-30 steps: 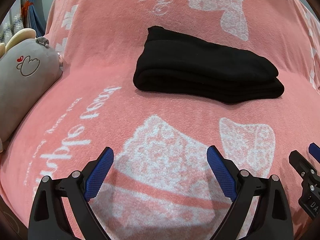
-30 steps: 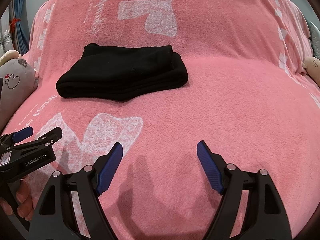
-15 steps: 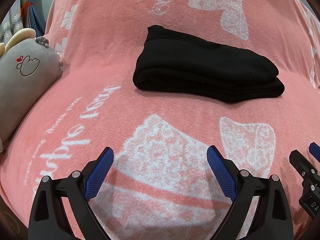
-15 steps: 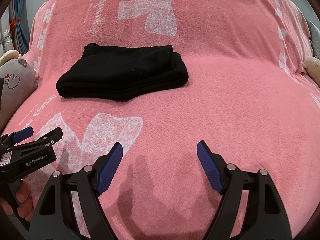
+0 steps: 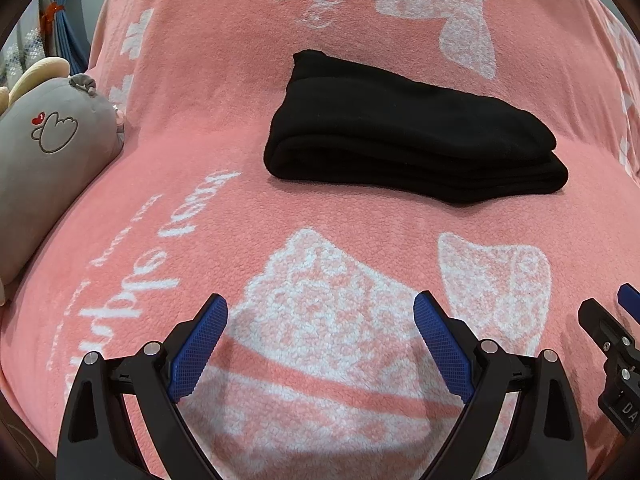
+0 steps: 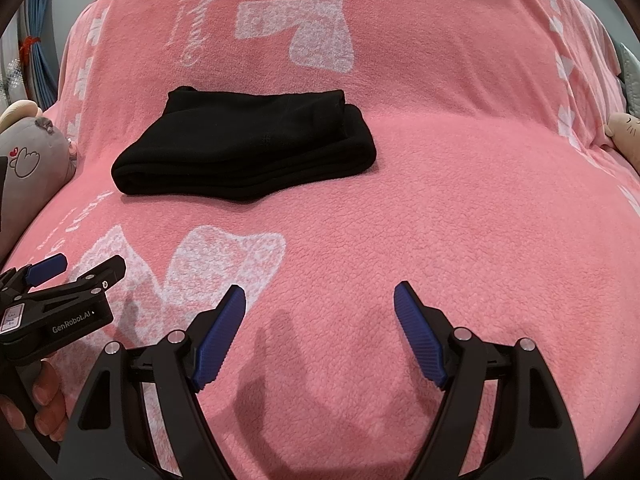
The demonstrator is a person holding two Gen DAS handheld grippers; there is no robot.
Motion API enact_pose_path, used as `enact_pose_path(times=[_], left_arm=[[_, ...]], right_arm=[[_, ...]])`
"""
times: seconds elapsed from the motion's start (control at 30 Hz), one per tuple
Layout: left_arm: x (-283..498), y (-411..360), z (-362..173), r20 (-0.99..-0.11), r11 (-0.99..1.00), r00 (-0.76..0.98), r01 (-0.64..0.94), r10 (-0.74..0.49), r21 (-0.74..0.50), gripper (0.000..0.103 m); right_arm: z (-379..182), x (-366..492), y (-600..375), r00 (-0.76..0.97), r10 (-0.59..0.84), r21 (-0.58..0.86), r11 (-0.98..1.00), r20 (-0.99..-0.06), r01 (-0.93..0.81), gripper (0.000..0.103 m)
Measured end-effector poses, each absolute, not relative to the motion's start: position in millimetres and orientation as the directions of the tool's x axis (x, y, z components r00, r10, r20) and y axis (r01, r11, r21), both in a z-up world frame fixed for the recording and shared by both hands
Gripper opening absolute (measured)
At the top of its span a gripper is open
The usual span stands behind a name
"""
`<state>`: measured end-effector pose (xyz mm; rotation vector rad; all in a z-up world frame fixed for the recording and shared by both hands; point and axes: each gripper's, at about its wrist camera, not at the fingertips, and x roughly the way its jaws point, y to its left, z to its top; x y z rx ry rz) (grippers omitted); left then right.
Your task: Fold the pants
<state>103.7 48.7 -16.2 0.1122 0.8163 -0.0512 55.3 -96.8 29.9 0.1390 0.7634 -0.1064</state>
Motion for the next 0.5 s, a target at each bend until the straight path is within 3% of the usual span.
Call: enact_pose_path(times=[0.5], left_arm=[[104.5, 48.2, -16.2, -0.732, 0.993, 0.681, 0.093, -0.005, 0.08, 0.092]], right_arm=[[29.7, 56.0, -96.7, 0.716, -0.05, 0.083, 0.985, -0.696, 0.149, 0.074]])
